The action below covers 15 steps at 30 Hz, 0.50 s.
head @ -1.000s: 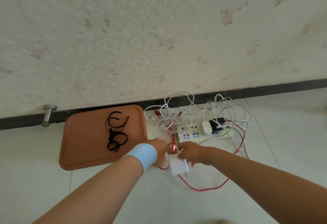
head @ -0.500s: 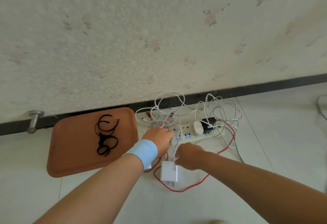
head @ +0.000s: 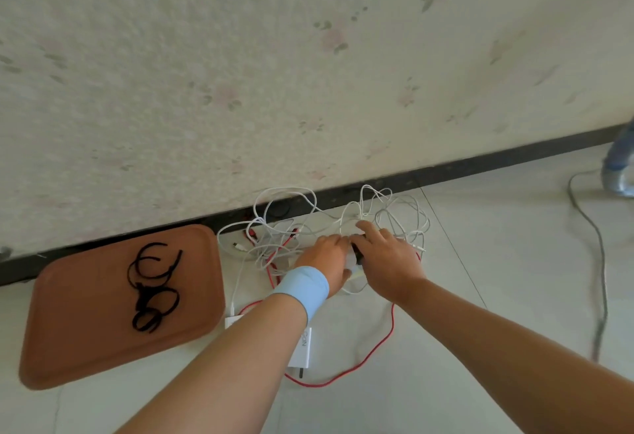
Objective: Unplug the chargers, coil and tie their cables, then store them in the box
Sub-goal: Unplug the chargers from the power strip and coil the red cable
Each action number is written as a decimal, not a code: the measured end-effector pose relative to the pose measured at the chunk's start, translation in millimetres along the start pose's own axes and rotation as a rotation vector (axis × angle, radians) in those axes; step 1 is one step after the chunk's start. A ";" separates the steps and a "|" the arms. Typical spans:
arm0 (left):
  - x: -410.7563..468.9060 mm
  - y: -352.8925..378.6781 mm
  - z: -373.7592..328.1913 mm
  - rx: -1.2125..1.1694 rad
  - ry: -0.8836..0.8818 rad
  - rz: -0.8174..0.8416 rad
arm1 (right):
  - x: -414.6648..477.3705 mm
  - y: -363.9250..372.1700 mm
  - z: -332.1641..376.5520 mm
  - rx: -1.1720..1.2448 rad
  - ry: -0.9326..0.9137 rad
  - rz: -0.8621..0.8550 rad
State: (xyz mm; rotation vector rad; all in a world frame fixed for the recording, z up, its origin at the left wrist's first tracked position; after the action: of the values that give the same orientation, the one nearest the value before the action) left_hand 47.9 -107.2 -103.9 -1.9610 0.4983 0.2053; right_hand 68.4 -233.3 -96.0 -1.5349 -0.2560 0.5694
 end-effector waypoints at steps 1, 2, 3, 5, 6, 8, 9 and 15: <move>4.6 2.1 -1.0 0.022 -0.007 0.013 | 0.6 2.1 -1.9 -0.066 -0.008 0.030; 8.8 4.7 -0.8 0.040 -0.021 0.021 | 1.0 3.9 -3.3 -0.116 -0.023 0.061; 12.4 6.6 -0.1 0.043 -0.035 0.019 | 1.9 4.3 -4.4 -0.142 -0.033 0.083; 18.0 9.6 2.7 0.025 -0.051 0.000 | 4.0 7.5 -8.9 -0.132 -0.022 0.104; 20.9 12.0 4.5 0.021 -0.062 -0.006 | 6.2 10.7 -12.3 -0.094 0.007 0.114; 25.9 15.6 6.6 0.009 -0.102 -0.003 | 12.2 16.1 -17.6 -0.011 0.066 0.128; 29.0 17.5 7.0 0.013 -0.126 0.006 | 16.7 18.3 -19.4 0.004 0.072 0.129; 39.8 14.6 2.9 0.133 -0.133 0.021 | 34.7 15.1 -16.6 0.022 0.058 0.225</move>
State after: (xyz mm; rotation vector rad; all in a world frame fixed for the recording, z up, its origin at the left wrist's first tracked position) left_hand 77.5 -119.8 -131.6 -1.8000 0.4347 0.3069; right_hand 103.2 -231.3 -118.2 -1.5670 -0.0322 0.7009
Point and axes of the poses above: each hand's wrist, its own x-axis towards the middle knuckle, its own y-axis out of the palm, z = x × y, the point moved 4 cm from there along x, towards the middle knuckle, and after that the axes turned 4 degrees about y, right-handed, at the moved point
